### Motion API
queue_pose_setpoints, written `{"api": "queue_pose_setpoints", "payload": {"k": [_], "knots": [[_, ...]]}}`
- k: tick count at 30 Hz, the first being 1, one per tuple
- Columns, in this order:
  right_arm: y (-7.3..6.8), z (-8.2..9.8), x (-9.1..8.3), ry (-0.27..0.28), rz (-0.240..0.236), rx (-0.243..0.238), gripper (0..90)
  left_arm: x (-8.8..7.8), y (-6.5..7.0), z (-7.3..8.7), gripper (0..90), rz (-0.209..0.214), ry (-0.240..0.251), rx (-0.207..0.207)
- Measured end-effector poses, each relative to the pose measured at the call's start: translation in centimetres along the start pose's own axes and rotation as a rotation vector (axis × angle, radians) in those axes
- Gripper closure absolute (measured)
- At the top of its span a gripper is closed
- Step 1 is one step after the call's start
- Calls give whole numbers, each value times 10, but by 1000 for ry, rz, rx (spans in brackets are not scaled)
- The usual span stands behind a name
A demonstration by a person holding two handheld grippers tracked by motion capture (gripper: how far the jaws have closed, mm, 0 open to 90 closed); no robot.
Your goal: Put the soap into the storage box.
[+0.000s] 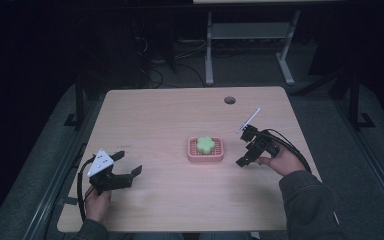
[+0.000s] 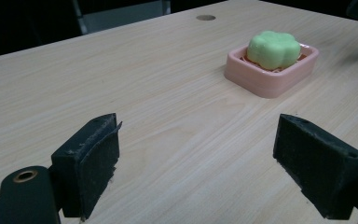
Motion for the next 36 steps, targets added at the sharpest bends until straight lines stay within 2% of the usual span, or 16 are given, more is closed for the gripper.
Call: {"api": "queue_pose_setpoints", "payload": {"k": [36], "knots": [[1,55,-15,56,10,77,227,0,1,3,141,-6,-7,-4]]}}
Point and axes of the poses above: each handheld gripper's, and its own axes: x roughly forward along the jaws, z roughly out of its underside, y roughly to its right, the point moved 10 cm from there along x, roughly forward along the jaws, and after that the axes turned 12 degrees about y, right-handed, at the moved point
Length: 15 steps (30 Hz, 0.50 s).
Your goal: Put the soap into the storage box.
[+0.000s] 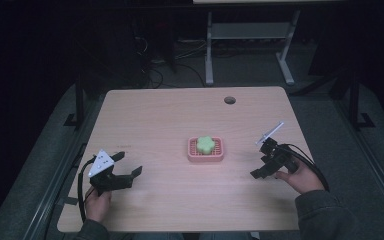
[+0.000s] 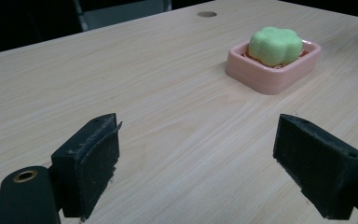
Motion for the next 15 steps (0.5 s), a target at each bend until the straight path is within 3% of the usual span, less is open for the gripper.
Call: {"api": "queue_pose_setpoints", "payload": {"k": [15], "knots": [[-3,21,-9,29,10,19,227,2,1,2,142,-1,-8,11]]}}
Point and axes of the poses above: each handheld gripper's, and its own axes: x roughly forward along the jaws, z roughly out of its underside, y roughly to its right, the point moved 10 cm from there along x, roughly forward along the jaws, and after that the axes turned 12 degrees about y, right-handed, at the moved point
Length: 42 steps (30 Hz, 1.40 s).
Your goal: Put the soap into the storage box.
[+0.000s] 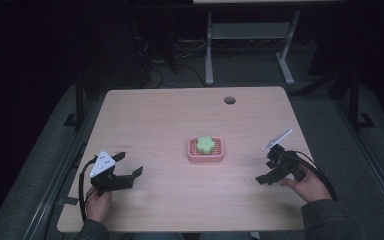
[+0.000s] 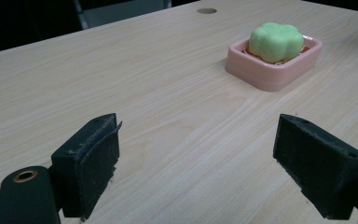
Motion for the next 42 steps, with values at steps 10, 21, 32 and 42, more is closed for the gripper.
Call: {"api": "queue_pose_setpoints", "payload": {"k": [10,21,32,42], "knots": [[-1,19,-8,26,7,23,230,1,0,1,141,1,-4,6],[-1,41,-16,59,16,60,231,3,2,3,142,2,-13,18],[-3,65,-22,111,38,101,231,6,6,5,142,10,-27,40],[-7,89,-20,166,37,146,233,8,7,6,141,16,-41,62]]}}
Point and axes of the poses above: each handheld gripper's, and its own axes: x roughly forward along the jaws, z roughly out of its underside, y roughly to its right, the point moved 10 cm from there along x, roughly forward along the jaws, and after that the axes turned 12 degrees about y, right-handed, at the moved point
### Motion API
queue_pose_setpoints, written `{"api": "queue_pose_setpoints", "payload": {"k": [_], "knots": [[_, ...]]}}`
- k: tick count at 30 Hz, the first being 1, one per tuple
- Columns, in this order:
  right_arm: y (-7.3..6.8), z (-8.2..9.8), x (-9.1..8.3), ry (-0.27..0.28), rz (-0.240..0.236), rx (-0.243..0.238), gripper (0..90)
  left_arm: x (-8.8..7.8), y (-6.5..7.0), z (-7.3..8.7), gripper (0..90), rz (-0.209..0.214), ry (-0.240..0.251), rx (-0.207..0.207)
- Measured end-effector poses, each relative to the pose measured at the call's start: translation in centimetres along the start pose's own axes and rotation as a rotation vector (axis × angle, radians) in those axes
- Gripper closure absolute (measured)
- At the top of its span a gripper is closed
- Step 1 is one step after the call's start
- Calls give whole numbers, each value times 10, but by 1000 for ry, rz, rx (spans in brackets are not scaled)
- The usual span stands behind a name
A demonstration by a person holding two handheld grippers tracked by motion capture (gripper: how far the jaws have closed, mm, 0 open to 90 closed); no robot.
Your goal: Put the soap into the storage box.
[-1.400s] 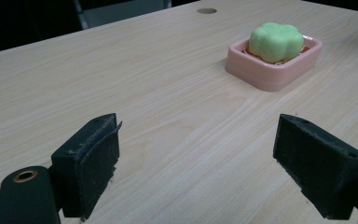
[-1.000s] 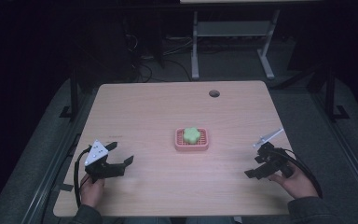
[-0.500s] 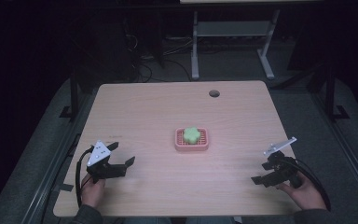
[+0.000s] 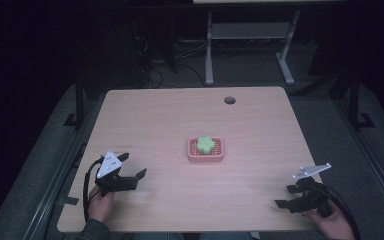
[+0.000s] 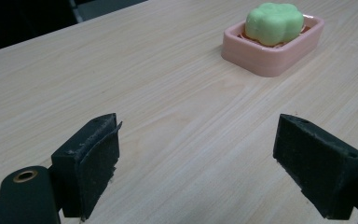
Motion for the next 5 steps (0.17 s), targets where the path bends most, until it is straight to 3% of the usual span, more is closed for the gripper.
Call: {"api": "queue_pose_setpoints", "payload": {"k": [2,5], "knots": [[0,1,-2,8,8,0,233,0,0,0,141,-1,-2,0],[-4,-5,-10,80,3,-6,233,0,-1,-1,142,-4,3,-1]]}}
Point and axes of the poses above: each handheld gripper's, and its own axes: x roughly forward along the jaws, z roughly out of its underside, y roughly to its right, the point moved 10 cm from there along x, roughly forward along the jaws, and after that the axes turned 12 degrees about y, right-handed, at the moved point
